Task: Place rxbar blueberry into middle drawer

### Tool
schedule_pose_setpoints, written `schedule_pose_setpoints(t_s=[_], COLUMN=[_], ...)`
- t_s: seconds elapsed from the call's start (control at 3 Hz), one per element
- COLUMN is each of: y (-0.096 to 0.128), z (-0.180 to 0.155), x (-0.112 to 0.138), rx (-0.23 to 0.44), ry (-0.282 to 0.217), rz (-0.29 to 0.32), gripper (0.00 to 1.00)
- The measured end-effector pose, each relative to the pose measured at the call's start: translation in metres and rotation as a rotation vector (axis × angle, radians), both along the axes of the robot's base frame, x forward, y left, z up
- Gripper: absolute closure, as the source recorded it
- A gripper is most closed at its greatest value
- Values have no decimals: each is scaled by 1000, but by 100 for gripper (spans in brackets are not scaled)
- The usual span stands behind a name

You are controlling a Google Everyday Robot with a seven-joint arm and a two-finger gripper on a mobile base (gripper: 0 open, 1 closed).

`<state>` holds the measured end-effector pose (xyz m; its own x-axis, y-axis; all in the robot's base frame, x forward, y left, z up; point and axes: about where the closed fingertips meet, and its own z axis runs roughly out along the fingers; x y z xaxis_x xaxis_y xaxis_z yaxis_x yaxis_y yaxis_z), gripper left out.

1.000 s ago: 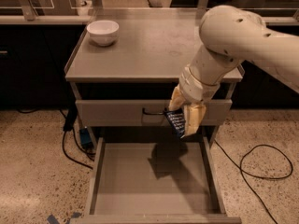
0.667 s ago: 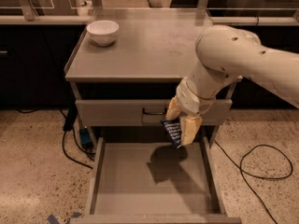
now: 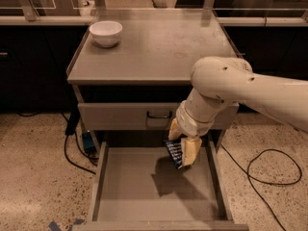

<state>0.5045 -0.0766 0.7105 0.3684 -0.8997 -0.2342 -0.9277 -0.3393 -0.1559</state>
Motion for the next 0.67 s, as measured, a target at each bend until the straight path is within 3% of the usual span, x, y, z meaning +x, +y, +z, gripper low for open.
schedule_pose_setpoints(t_s=[0.33,0.67], y=[7,15], z=[-24,-72], x=[-3,-6], rx=[27,10], ry=[23,28], rz=[13,7], gripper=[100,100])
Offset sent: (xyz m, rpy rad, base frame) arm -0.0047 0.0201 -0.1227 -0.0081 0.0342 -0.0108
